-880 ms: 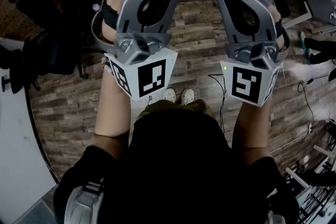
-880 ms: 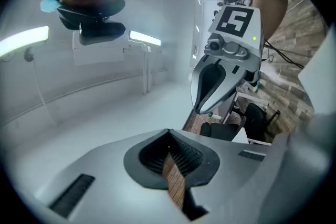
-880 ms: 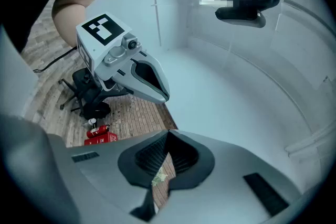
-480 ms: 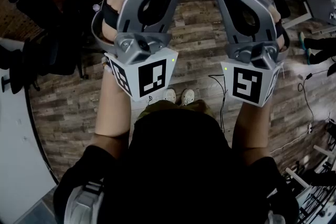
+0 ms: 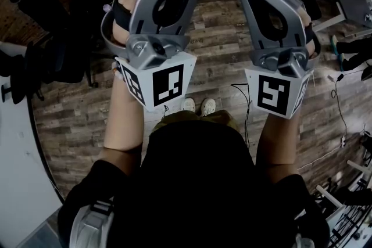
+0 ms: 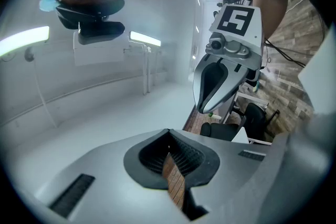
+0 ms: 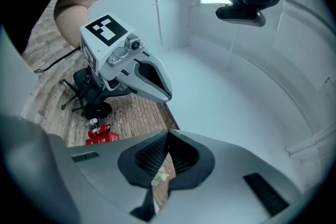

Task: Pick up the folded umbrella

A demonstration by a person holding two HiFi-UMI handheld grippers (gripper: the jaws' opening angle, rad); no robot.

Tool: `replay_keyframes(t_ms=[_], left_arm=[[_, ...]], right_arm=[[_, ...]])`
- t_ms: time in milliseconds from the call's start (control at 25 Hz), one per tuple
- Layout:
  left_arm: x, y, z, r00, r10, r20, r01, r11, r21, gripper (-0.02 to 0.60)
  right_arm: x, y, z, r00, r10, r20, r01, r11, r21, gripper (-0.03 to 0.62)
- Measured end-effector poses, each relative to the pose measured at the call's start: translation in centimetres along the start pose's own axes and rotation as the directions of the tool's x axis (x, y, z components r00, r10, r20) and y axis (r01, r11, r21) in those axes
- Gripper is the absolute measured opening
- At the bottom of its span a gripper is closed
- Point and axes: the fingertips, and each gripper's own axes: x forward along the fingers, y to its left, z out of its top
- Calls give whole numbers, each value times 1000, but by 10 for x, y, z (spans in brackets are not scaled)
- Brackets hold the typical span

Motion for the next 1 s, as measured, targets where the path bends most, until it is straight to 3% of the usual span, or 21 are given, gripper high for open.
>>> replay_keyframes(t_ms=[1000], left_arm=[[46,-35,27,995,41,-86,-36,998,58,12]], right_arm=[[-25,-24,-57,991,-6,131,0,999,47,29]])
